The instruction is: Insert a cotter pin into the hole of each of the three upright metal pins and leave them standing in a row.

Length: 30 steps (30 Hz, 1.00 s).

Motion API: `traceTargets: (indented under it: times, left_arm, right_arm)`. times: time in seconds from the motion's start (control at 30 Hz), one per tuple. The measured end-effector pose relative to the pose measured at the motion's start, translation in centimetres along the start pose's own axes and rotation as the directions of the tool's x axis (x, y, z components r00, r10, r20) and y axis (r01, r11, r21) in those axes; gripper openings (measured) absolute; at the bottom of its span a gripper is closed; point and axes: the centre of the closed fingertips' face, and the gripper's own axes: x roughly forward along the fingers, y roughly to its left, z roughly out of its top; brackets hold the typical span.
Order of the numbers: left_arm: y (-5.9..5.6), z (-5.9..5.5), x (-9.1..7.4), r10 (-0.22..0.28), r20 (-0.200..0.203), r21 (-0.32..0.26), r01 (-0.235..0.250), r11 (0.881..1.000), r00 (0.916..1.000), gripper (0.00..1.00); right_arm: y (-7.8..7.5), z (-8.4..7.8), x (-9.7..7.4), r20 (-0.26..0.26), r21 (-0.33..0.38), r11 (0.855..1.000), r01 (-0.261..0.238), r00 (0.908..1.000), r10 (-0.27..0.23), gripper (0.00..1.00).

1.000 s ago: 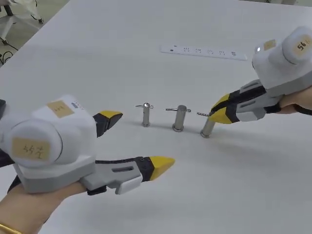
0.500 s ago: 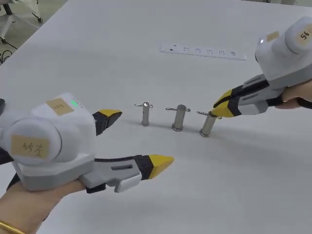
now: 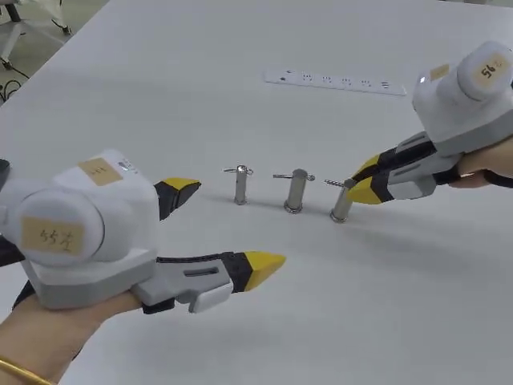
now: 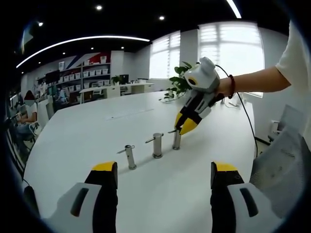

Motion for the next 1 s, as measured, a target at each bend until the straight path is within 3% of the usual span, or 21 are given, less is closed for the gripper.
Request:
traceTargets:
  times: [0.63, 1.0]
  left_arm:
    - [0.2, -0.3, 0.0, 0.007, -0.009, -0.003, -0.007, 1.0, 0.9999, 0.78]
    - [0.5, -0.3, -0.1, 0.012, -0.01, 0.0, -0.012, 1.0, 0.9999, 0.78]
  right_arm:
    - [-1.4, -0.6, 0.1, -0.023, -0.097, 0.995, -0.027, 0.9994, 0.025, 0.14]
    - [-1.6, -1.0, 0.4, -0.034, -0.091, 0.995, -0.043, 0.9986, 0.04, 0.16]
